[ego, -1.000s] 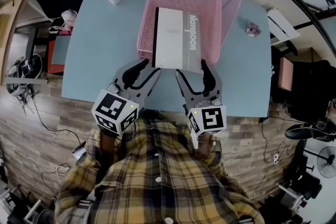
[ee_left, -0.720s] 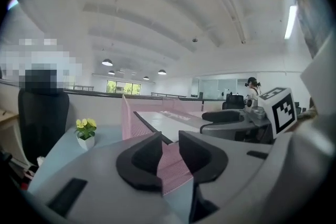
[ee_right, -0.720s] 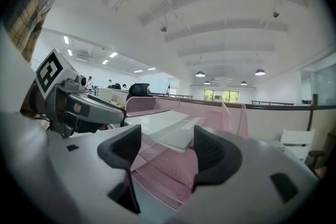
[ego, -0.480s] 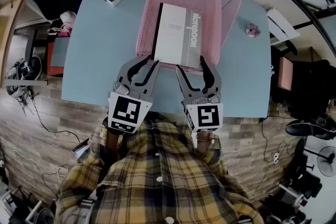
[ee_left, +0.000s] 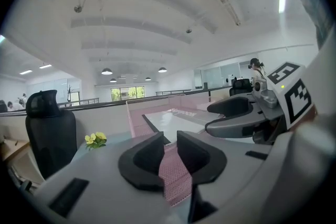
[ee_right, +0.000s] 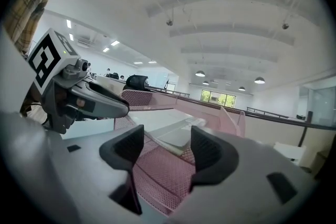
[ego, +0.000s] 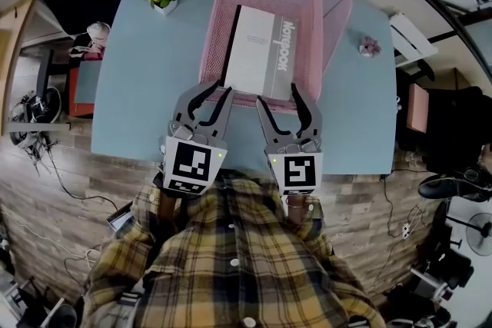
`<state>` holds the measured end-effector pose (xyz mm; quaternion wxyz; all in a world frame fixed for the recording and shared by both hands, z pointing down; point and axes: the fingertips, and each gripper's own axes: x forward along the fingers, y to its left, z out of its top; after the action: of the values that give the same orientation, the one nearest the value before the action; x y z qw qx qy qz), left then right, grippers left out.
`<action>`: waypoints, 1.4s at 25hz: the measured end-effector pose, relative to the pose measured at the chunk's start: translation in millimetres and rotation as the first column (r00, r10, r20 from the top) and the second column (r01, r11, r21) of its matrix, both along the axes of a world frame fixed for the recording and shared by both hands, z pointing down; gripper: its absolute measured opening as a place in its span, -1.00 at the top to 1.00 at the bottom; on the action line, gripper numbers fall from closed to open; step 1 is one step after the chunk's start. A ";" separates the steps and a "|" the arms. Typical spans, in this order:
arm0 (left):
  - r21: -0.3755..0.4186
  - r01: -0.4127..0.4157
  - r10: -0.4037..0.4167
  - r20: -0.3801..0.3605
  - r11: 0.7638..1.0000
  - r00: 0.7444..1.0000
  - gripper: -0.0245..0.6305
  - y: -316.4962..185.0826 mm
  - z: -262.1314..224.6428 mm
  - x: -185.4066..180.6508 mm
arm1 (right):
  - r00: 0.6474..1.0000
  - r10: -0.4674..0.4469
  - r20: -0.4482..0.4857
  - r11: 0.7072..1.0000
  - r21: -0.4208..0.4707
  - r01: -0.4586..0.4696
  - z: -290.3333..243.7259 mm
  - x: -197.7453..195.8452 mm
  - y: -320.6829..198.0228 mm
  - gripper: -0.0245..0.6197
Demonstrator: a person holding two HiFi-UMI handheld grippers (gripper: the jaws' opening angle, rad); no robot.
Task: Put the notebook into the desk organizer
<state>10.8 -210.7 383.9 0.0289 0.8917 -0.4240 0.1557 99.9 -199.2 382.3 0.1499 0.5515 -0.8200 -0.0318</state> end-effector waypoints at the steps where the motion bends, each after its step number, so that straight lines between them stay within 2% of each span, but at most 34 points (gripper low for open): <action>1: 0.003 -0.001 0.001 0.001 1.000 1.000 0.71 0.5 -0.3 0.2 | 1.000 0.000 0.002 1.000 -0.001 0.000 0.3 0.4 0.6 0.04; 18: 0.007 0.005 -0.004 -0.059 1.000 0.998 0.70 4.2 -6.9 -4.7 | 0.997 0.000 0.072 1.000 0.012 -0.001 -5.3 6.4 5.7 0.04; 28: 0.031 0.033 -0.030 -0.096 0.999 0.995 0.70 27.3 -23.1 -16.1 | 0.993 0.007 0.120 1.000 0.022 -0.010 -16.5 20.1 33.1 0.04; 35: -0.003 0.046 -0.046 -0.140 0.999 0.989 0.70 54.3 -23.4 -28.7 | 0.985 0.001 0.175 1.000 -0.010 0.000 -14.2 26.9 61.9 0.07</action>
<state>-17.9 -156.4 360.5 0.0620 0.8905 -0.4413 0.0920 126.8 -137.4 368.0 0.0798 0.5517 -0.8300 0.0208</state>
